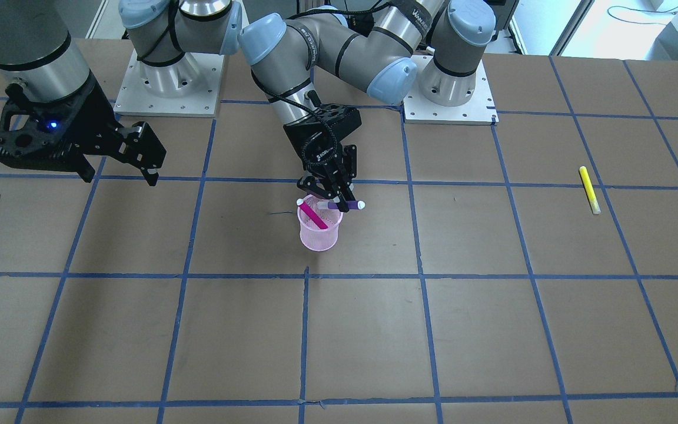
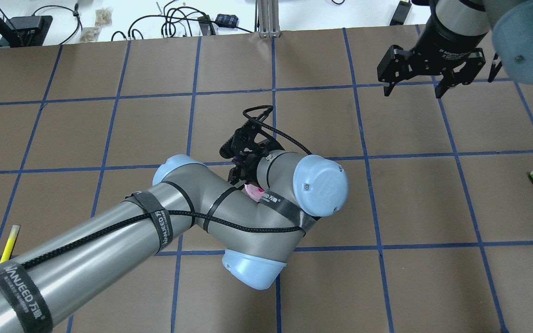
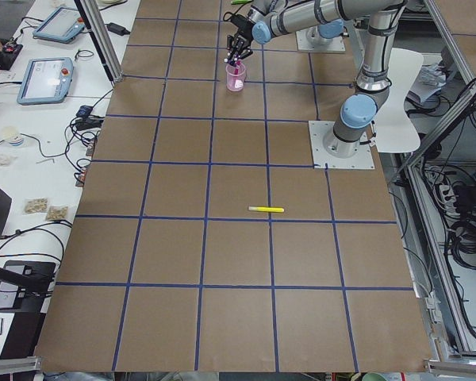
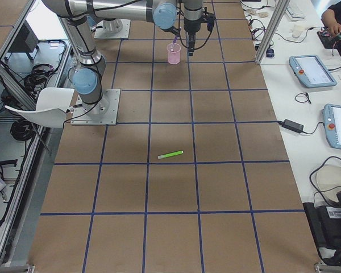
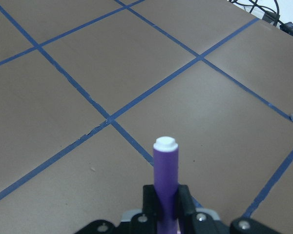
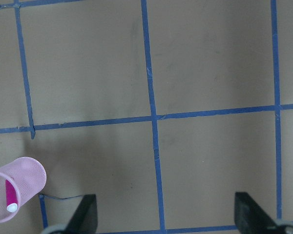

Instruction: Insert purple and pink pens into pink cup

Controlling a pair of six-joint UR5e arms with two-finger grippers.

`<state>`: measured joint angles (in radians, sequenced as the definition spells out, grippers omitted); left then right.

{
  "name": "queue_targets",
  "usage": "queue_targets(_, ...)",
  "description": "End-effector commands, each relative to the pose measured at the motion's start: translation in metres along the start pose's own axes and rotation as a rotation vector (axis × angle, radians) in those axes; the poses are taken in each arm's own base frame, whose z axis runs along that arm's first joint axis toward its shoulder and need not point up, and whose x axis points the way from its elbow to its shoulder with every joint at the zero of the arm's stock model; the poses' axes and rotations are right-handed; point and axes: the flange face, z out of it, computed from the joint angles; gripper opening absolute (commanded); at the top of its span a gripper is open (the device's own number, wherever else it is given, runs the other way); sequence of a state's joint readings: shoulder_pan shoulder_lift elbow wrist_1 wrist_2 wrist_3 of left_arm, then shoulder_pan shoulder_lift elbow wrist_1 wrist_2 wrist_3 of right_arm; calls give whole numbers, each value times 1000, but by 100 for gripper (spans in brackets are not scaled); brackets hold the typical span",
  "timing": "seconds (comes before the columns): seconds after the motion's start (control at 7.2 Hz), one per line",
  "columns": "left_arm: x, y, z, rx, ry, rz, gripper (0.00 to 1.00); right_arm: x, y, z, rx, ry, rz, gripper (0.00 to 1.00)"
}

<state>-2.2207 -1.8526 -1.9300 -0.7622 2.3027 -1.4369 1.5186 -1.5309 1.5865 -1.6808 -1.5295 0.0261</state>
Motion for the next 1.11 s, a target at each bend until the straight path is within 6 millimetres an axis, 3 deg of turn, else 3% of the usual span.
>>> queue_targets(0.0, 0, 10, 11, -1, -21, -3, 0, 0, 0, 1, -2, 1, 0, 100)
queue_targets(0.28, 1, 18, 19, -3, -35, 11, 10, 1, 1, 3, -11, 6, 2, 100)
queue_targets(0.42, 1, 21, 20, -4, -39, 16, 25, 1, 2, 4, -20, 11, 5, 100)
queue_targets(0.69, 1, 22, 20, -18, -38, 17, 85, 1, 5, 7, -51, 12, 46, 100)
queue_targets(0.83, 1, 21, 19, -19, -37, 18, 100, 2, 6, 8, -59, 21, 46, 100)
queue_targets(0.97, 1, 21, 19, -19, -37, 18, 100, 2, 6, 7, -57, 21, 45, 100)
